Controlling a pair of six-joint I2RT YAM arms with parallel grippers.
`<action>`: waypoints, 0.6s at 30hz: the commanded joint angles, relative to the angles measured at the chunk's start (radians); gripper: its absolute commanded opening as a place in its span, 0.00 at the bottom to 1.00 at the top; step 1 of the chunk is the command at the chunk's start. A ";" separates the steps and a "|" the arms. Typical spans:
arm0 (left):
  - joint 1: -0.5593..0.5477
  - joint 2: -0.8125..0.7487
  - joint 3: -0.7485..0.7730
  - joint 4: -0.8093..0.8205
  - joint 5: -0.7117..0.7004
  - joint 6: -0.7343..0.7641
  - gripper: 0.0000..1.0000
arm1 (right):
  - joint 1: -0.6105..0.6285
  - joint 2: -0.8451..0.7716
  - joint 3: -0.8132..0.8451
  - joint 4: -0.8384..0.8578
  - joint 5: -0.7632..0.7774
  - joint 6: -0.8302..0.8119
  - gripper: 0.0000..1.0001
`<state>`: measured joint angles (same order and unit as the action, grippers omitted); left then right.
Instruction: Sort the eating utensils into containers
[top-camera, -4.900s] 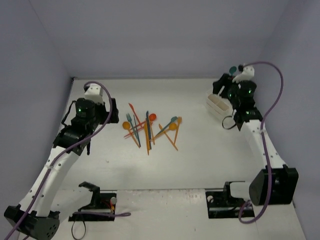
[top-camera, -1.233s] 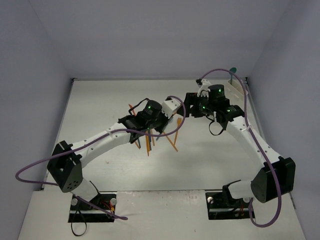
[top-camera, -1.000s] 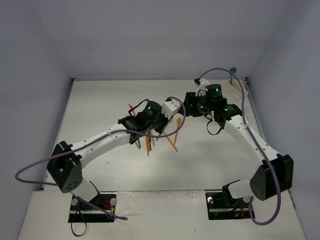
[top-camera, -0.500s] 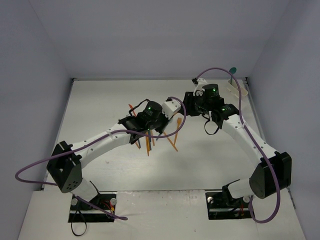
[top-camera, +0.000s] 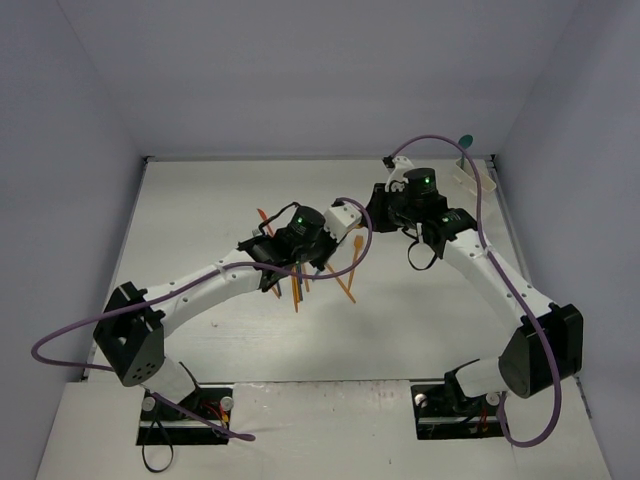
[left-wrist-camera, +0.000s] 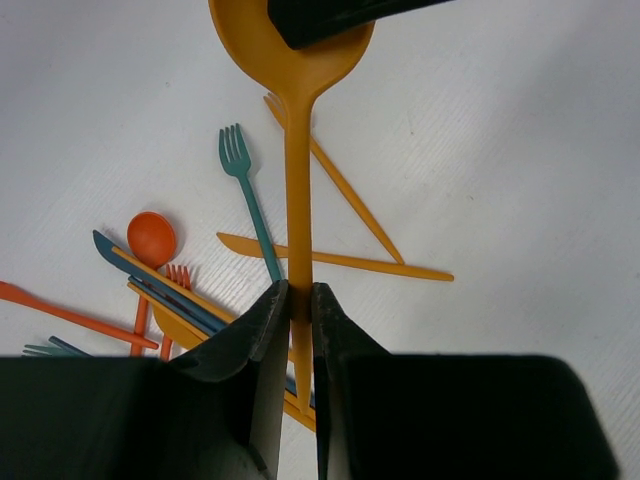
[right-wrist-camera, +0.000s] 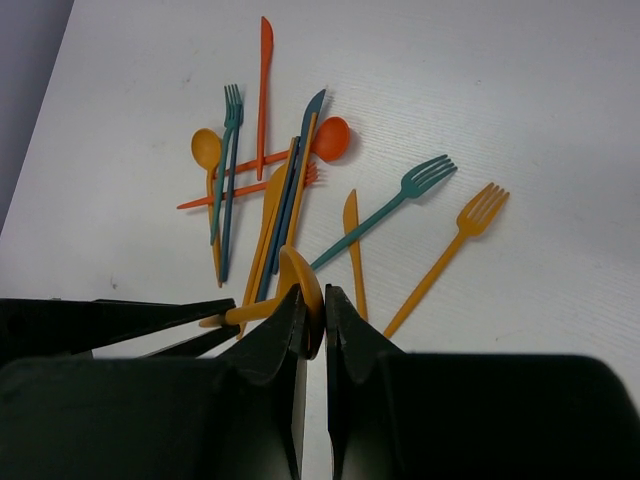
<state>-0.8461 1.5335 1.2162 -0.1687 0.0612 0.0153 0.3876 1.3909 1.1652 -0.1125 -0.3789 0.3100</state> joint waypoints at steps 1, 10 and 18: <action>-0.010 -0.085 -0.007 0.067 -0.078 -0.056 0.39 | -0.002 -0.069 0.058 0.067 0.115 -0.074 0.00; 0.004 -0.180 -0.063 0.003 -0.301 -0.159 0.72 | -0.064 -0.115 0.188 0.054 0.500 -0.322 0.00; 0.121 -0.306 -0.134 -0.156 -0.311 -0.326 0.72 | -0.289 0.066 0.436 0.054 0.565 -0.588 0.00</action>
<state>-0.7987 1.3042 1.0979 -0.2518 -0.2151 -0.1882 0.1729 1.3572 1.4808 -0.1178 0.0910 -0.0875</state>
